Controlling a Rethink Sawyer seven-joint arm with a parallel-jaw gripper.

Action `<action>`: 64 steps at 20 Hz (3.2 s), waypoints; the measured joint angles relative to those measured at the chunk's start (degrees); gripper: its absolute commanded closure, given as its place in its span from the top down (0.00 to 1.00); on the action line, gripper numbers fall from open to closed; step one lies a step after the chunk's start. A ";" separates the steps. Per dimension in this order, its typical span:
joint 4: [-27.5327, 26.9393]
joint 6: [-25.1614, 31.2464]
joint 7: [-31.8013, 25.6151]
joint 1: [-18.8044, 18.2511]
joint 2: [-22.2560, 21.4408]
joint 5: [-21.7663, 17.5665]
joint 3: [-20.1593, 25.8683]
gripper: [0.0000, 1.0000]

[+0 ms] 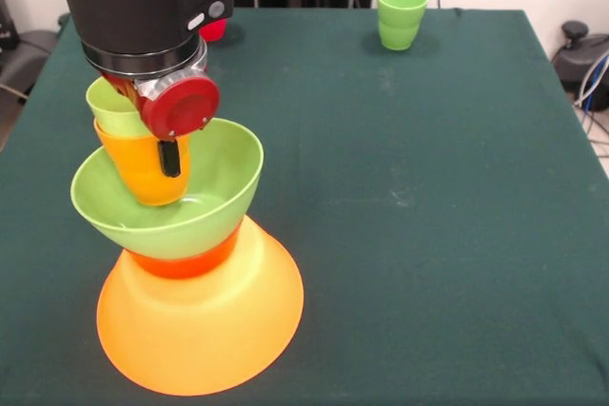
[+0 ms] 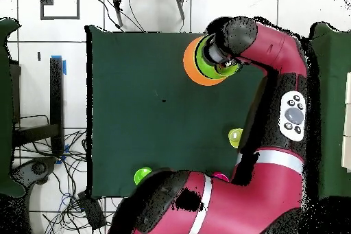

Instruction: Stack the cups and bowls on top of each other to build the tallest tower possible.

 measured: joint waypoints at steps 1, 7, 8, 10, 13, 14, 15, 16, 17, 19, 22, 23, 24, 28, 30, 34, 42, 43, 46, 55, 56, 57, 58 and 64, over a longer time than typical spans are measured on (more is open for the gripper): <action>-0.02 -0.05 0.00 0.07 0.02 0.08 -0.13 0.00; -0.38 -0.08 0.00 0.78 0.47 0.83 -0.98 0.00; -0.59 -0.08 0.00 0.94 0.63 1.01 -1.10 0.00; -1.09 -0.10 0.00 1.27 0.96 1.35 -1.34 0.00; -1.88 -0.08 0.00 1.76 1.36 1.81 -1.55 0.00; -2.03 -0.08 0.00 1.87 1.44 1.92 -1.58 0.00; -2.48 -0.08 0.00 2.11 1.61 2.09 -1.67 0.00; -2.72 -0.08 0.00 2.22 1.71 2.15 -1.72 0.00; -2.96 -0.08 0.00 2.32 1.80 2.22 -1.76 0.00; -4.01 -0.08 0.00 2.76 2.25 2.62 -1.95 0.00; -4.97 -0.08 0.00 3.03 2.73 2.97 -2.14 0.00; -5.17 -0.08 0.00 3.08 2.84 3.10 -2.18 0.00; -5.37 -0.08 0.00 3.12 2.97 3.27 -2.25 0.00; -5.96 -0.08 0.00 3.15 3.48 3.95 -2.76 0.00; -6.42 -0.08 0.00 3.15 3.81 4.27 -3.15 0.00; -6.81 -0.08 0.00 3.15 4.01 4.53 -3.48 0.00; -6.84 -0.08 0.01 3.44 4.01 5.25 -4.46 0.00; -6.84 -0.08 0.01 3.53 4.02 5.33 -4.57 0.00; -6.97 -0.08 0.02 4.10 4.13 5.89 -5.00 0.00; -8.85 -0.07 0.09 5.84 5.43 7.40 -6.13 0.00; -9.05 -0.07 0.09 5.97 5.62 7.52 -6.36 0.00; -9.12 -0.06 0.09 6.01 5.70 7.57 -6.47 0.00; -9.19 -0.07 0.09 6.03 5.77 7.62 -6.55 0.00; -10.34 -0.06 0.09 6.06 6.76 8.34 -7.34 0.00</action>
